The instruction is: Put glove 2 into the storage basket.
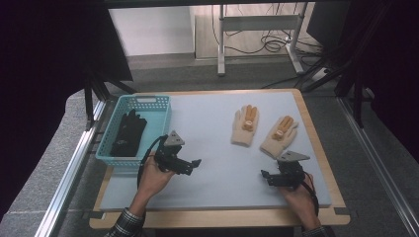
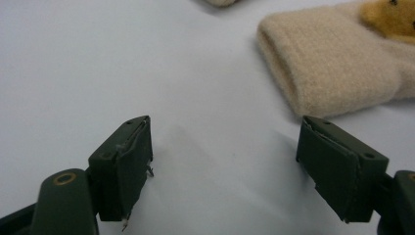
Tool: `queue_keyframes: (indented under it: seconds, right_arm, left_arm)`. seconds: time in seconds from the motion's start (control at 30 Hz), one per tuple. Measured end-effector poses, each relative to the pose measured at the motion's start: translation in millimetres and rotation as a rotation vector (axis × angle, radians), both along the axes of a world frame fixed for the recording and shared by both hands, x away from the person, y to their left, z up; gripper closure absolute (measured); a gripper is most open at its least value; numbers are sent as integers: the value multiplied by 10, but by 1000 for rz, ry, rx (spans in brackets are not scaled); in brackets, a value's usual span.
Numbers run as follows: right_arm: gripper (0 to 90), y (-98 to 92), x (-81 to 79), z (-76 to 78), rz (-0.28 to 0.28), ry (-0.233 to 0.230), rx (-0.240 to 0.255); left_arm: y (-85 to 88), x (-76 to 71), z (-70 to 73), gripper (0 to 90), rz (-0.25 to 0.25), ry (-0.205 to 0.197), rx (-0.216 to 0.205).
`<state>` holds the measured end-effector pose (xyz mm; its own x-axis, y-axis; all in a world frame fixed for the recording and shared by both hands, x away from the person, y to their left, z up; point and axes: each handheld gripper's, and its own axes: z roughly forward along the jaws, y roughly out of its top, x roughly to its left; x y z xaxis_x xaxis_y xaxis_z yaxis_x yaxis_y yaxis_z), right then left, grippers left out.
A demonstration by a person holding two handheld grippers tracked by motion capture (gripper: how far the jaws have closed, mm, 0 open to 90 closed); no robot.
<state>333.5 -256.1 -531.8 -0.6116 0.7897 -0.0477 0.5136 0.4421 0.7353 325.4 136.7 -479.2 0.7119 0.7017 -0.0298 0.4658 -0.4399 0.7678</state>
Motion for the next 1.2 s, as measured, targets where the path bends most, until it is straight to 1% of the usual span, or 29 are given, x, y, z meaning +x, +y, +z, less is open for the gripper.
queue_keyframes:
  seconds: [0.03, 0.07, 0.1, 0.13, 0.23, 0.27, 0.33, 0.37, 0.4, 0.47, 0.5, 0.53, 0.57, 0.6, 0.63, 0.67, 0.73, 0.8, 1.07, 1.2]
  right_arm:
    - [206, 0, -1, 0, 0, 1, 0]
    - [206, 0, -1, 0, 0, 1, 0]
    - [206, 0, -1, 0, 0, 1, 0]
    - [206, 0, -1, 0, 0, 1, 0]
    - [206, 0, 0, 0, 0, 0, 0]
    - [206, 0, 0, 0, 0, 0, 0]
    - [206, 1, -1, 0, -1, 1, 0]
    - [206, 1, -1, 0, -1, 1, 0]
    - [206, 0, 0, 0, 0, 0, 0]
    - [206, 0, 0, 0, 0, 0, 0]
    - [206, 0, 0, 0, 0, 0, 0]
    - [206, 0, 0, 0, 0, 0, 0]
    - [206, 0, 0, 0, 0, 0, 0]
    - [201, 0, 1, 0, -1, -1, -1]
    - [201, 0, 1, 0, -1, -1, -1]
    - [199, 1, 1, -1, -3, -1, -1]
    - [199, 2, 0, 0, -3, 0, -1]
    - [199, 1, 1, -1, -3, -1, -1]
    - [200, 1, 1, 1, -3, 1, -1]
    - [222, -2, -2, 4, 0, 1, 4]
  left_arm:
    - [-29, -24, -61, 0, -2, 6, 2]
    - [-29, -24, -61, 0, -2, 6, 2]
    - [-46, -38, -103, 0, -5, 11, 2]
    - [-64, -53, -148, 0, -3, 18, 1]
    - [-105, -87, -311, 0, 11, 35, 16]
    - [-117, -100, -378, 0, 20, 39, 27]
    - [-129, -117, -460, 0, 40, 44, 52]
    - [-129, -117, -460, 0, 40, 44, 52]
    - [-135, -133, -532, 0, 52, 51, 75]
    - [-136, -148, -593, 0, 66, 59, 88]
    - [-136, -148, -593, 0, 66, 59, 88]
    - [-139, -160, -647, 0, 75, 64, 106]
    - [-139, -160, -647, 1, 75, 64, 106]
    - [-120, -168, -686, 3, 81, 73, 82]
    - [-120, -168, -686, 5, 81, 73, 82]
    - [-104, -169, -690, 7, 94, 81, 71]
    - [-109, -172, -690, 8, 92, 82, 75]
    - [-103, -165, -696, 6, 93, 89, 67]
    - [-101, -168, -699, 7, 94, 86, 65]
    - [-101, -169, -700, 8, 95, 86, 64]
